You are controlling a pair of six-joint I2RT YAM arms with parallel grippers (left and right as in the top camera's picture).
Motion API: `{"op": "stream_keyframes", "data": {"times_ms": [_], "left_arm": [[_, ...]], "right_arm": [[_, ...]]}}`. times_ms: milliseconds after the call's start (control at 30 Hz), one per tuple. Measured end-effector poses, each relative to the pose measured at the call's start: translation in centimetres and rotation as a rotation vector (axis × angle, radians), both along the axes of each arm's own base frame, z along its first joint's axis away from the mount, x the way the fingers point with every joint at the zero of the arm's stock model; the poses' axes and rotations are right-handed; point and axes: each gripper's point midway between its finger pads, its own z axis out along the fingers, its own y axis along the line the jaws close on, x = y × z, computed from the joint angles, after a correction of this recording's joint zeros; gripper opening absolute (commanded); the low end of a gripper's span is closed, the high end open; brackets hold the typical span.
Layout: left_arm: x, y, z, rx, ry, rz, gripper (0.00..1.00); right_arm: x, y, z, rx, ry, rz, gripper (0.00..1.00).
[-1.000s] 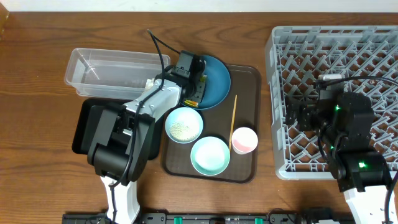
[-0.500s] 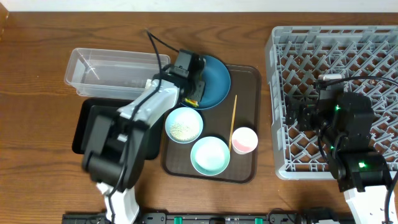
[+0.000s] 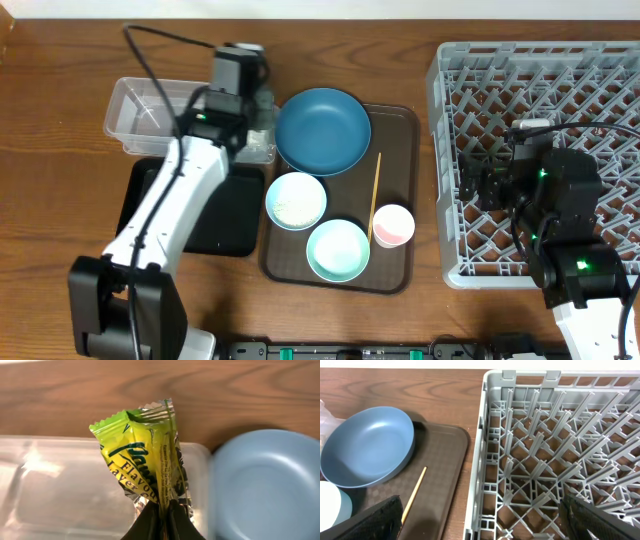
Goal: Sort waste into correct bins and load items into the dishwasher rack
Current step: 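Carry the Pandan wrapper with the left gripper and drop it in the bin, then reach the left gripper to the white rice bowl and grasp its rim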
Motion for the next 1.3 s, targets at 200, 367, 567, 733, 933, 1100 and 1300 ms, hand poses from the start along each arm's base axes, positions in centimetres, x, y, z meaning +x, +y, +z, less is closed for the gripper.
{"op": "stream_keyframes", "data": {"times_ms": [200, 367, 567, 733, 933, 1100, 1300], "left_arm": [[0.1, 3.7, -0.6, -0.004, 0.021, 0.106, 0.46], [0.1, 4.0, -0.6, -0.006, 0.020, 0.121, 0.49], [-1.1, 3.7, -1.6, -0.015, 0.085, 0.104, 0.49], [-2.0, 2.5, -2.4, -0.067, 0.139, 0.059, 0.56], [-3.0, 1.1, -3.0, -0.111, 0.189, 0.013, 0.57], [-5.4, -0.9, -3.6, -0.119, 0.275, -0.042, 0.58], [-8.8, -4.5, -4.4, -0.129, 0.392, -0.143, 0.57]], "right_arm": [[0.0, 0.0, 0.0, 0.000, 0.000, 0.000, 0.99], [0.1, 0.0, -0.2, -0.001, 0.007, 0.000, 0.99], [0.2, 0.0, -0.4, -0.001, 0.014, 0.000, 0.99], [0.2, 0.0, -0.4, -0.001, 0.014, 0.000, 0.99], [0.2, 0.0, -0.5, -0.002, 0.017, 0.000, 0.99], [0.4, 0.0, -1.0, -0.003, 0.033, 0.000, 0.99], [0.6, 0.1, -1.5, -0.004, 0.049, 0.000, 0.99]]}}
